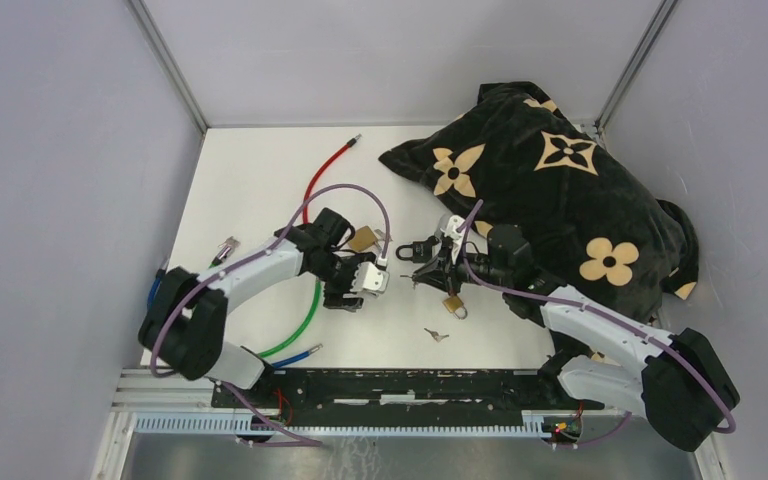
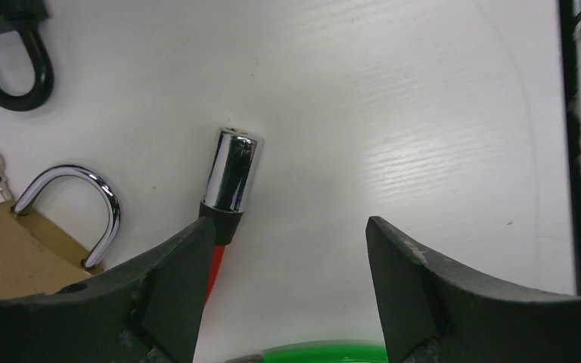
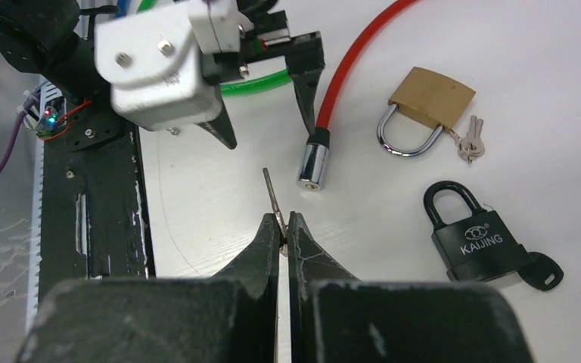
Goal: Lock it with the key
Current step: Pick up the lock from the center of the board.
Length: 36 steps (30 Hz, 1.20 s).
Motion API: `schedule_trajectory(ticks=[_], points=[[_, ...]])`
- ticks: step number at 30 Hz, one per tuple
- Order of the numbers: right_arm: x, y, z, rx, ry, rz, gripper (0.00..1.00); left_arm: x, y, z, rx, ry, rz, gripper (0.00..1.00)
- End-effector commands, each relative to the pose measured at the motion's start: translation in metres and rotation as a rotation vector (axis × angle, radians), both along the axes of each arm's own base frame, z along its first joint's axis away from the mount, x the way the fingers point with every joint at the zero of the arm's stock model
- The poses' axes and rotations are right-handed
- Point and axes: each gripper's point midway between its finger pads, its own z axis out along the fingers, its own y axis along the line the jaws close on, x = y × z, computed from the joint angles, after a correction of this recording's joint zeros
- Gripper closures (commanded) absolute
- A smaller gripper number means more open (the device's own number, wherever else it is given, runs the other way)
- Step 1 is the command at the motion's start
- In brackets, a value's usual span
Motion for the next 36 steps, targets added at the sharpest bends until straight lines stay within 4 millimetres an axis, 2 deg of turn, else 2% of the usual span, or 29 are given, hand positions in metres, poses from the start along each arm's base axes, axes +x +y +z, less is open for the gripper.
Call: schedule_trajectory(ticks=[1,3,7,13,19,21,25,26,27,29,33,36], points=[[0.003,-0.005,-0.01,-0.002,0.026,-0.018,1.0,0.031,-0.008,-0.011,0.026,-0.153,-0.214,0.21],[0.003,-0.007,-0.017,-0.007,0.058,-0.029,1.0,0.038,-0.011,-0.023,0.035,-0.159,-0.219,0.23],[0.003,-0.012,-0.023,-0.002,0.07,-0.041,1.0,0.033,-0.007,-0.043,0.078,-0.135,-0.24,0.3],[0.002,-0.01,-0.026,-0.009,0.084,-0.014,1.0,0.04,-0.018,-0.044,0.056,-0.155,-0.187,0.32],[0.004,-0.008,-0.025,-0.01,0.081,-0.005,1.0,0.043,-0.013,-0.058,0.098,-0.211,-0.236,0.34],[0.005,-0.008,-0.026,-0.015,0.088,-0.014,1.0,0.041,-0.007,-0.065,0.131,-0.233,-0.287,0.45],[0.009,-0.011,-0.031,-0.035,0.119,-0.049,1.0,0.035,0.002,-0.073,0.162,-0.251,-0.352,0.84],[0.011,-0.012,-0.034,-0.043,0.13,-0.07,1.0,0.034,0.001,-0.072,0.154,-0.25,-0.354,0.94],[0.013,-0.014,-0.035,-0.049,0.142,-0.091,1.0,0.032,-0.001,-0.068,0.135,-0.245,-0.348,0.98],[0.015,-0.014,-0.034,-0.046,0.167,-0.112,1.0,0.032,-0.01,-0.054,0.083,-0.235,-0.307,0.98],[0.019,-0.013,-0.027,-0.041,0.211,-0.143,1.0,0.038,-0.036,-0.004,-0.068,-0.146,-0.072,0.98],[0.017,-0.013,-0.019,-0.045,0.225,-0.133,1.0,0.031,-0.047,0.03,-0.154,-0.082,0.072,0.98]])
